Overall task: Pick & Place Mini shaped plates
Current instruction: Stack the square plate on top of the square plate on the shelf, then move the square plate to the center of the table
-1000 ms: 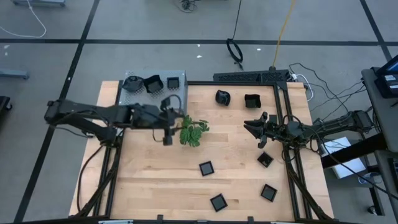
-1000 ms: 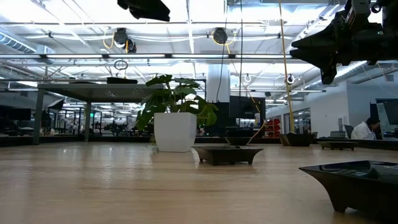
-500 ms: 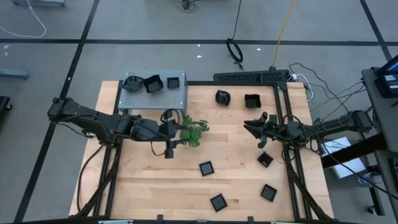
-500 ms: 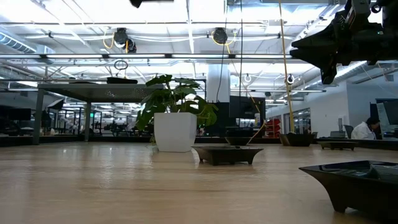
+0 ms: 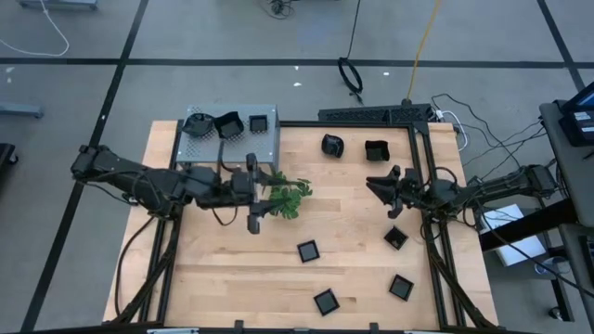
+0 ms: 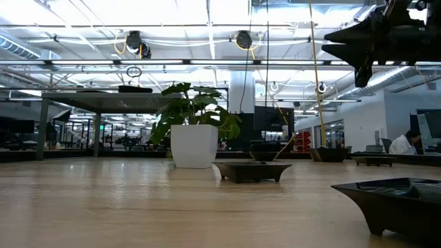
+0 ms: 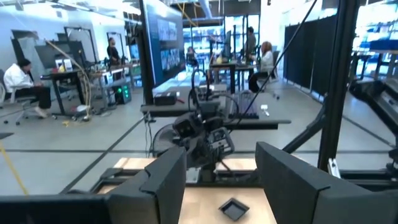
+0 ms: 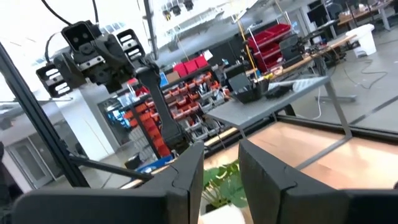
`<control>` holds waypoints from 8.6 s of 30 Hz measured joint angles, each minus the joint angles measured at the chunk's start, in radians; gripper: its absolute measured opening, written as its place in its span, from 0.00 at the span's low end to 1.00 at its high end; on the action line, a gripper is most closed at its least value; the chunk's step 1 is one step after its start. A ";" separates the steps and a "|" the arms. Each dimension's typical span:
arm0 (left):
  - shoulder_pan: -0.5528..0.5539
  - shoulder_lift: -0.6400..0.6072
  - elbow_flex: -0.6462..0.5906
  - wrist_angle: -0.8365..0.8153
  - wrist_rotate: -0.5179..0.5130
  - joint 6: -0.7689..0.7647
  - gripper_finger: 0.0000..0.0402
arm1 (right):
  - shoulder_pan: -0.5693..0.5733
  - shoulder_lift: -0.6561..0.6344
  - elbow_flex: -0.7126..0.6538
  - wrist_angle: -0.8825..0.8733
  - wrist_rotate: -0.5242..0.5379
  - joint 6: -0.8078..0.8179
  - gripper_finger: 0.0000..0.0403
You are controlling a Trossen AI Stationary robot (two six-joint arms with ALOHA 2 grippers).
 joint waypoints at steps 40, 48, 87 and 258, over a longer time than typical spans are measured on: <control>0.003 -0.020 -0.001 0.034 -0.009 -0.298 0.49 | -0.061 0.050 0.363 -0.662 0.051 -0.095 0.34; -0.037 -0.021 -0.001 0.182 -0.008 -0.267 0.49 | -0.138 0.207 0.536 -0.909 0.054 -0.055 0.41; -0.112 0.710 0.369 -0.628 0.288 -0.217 0.49 | -0.203 0.504 0.729 -1.479 -0.239 -0.129 0.41; 0.723 0.319 0.347 -1.053 -0.209 0.717 0.31 | -0.251 0.503 0.728 -1.141 -0.101 -0.127 0.41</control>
